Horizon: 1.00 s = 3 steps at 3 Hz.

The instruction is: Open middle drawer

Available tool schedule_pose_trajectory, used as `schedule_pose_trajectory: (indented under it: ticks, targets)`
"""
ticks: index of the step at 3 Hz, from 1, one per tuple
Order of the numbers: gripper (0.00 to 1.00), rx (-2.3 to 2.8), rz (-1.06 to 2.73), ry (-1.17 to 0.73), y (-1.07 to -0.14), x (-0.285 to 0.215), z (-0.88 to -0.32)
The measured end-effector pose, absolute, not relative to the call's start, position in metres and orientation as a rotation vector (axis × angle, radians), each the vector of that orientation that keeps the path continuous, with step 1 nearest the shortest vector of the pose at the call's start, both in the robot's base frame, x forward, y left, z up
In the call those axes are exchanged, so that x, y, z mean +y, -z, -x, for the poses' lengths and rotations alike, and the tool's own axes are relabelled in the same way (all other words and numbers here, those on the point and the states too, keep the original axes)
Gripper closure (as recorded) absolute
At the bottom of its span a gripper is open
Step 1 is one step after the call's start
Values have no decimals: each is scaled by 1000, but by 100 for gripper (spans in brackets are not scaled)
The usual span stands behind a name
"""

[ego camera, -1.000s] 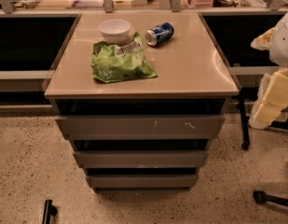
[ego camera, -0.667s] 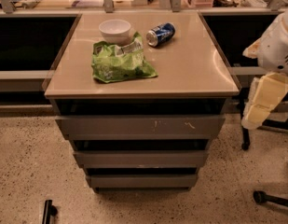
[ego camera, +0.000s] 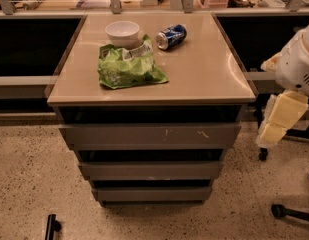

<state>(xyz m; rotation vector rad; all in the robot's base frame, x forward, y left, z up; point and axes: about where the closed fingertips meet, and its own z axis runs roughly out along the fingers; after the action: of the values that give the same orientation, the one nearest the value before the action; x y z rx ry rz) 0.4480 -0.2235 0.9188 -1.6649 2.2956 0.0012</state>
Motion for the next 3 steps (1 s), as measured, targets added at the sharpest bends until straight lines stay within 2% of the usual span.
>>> schedule_pose_trajectory:
  ticks: [1,2,3]
  targets:
    - [0,2309,1530,-191,-861,-206,-430]
    - [0,2290,1411,-442,-784,-166,-420]
    - [0,2280,1308,-549,-727,-131,-430]
